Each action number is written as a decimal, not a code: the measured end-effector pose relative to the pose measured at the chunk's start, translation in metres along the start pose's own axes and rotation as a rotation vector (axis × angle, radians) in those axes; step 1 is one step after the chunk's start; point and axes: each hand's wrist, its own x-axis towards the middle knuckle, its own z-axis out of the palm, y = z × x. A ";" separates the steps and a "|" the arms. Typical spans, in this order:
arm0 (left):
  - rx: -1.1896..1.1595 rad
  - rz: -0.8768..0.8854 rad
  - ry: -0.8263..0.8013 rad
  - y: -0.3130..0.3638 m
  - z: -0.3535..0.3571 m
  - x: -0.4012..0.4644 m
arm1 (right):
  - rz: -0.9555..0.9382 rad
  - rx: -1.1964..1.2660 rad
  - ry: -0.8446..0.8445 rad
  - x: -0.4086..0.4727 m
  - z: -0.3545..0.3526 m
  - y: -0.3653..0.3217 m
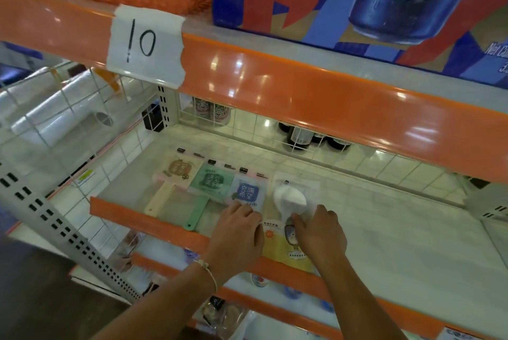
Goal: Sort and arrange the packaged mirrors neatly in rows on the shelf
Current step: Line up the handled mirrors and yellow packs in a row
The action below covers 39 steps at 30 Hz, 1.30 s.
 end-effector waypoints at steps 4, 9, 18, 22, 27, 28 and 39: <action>0.066 0.072 0.020 0.004 0.001 -0.005 | -0.029 -0.001 0.025 -0.002 0.005 0.000; 0.107 0.225 -0.051 0.004 0.005 -0.005 | -0.054 0.010 0.025 -0.001 0.008 -0.001; 0.127 0.368 -0.115 0.002 0.018 -0.013 | -0.082 -0.116 0.102 0.000 0.016 0.003; 0.117 0.365 -0.124 0.006 0.018 -0.015 | -0.099 -0.107 0.119 -0.001 0.018 0.004; 0.116 0.358 -0.122 0.010 0.015 -0.014 | -0.100 -0.096 0.105 0.001 0.015 0.008; 0.116 0.358 -0.123 0.012 0.014 -0.012 | -0.104 -0.090 0.101 0.000 0.014 0.009; 0.033 0.317 -0.103 0.078 0.013 0.037 | -0.029 0.089 0.190 0.004 -0.034 0.089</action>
